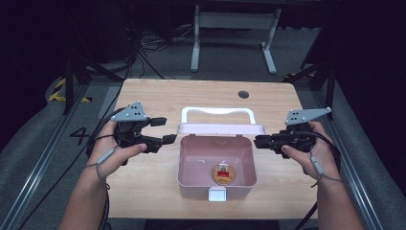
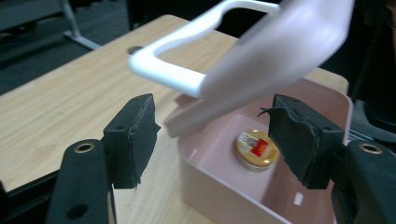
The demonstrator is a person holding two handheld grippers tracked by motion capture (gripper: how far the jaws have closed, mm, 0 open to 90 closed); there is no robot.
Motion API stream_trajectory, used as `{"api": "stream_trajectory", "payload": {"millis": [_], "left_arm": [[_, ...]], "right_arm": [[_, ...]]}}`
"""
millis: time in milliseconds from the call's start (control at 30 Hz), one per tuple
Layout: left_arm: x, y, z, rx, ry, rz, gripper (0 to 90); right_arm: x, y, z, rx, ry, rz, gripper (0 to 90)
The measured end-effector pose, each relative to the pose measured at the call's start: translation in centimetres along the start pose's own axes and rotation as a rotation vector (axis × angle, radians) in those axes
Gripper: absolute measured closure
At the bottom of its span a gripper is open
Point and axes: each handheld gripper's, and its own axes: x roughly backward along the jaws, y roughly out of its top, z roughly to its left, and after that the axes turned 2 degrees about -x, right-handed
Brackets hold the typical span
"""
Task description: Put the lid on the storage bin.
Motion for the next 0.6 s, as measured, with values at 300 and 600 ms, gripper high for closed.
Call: {"api": "stream_trajectory", "payload": {"millis": [300,600], "left_arm": [[1.9,-1.1,1.8,0.042,0.064,-0.017,32.5],[1.7,-2.4,4.3,0.096,0.167,-0.024,31.9]], "right_arm": [[-0.1,0.0,0.2,0.001,0.012,0.025,77.4],[0.2,-0.1,0.8,0.015,0.022,0.069,78.0]]}}
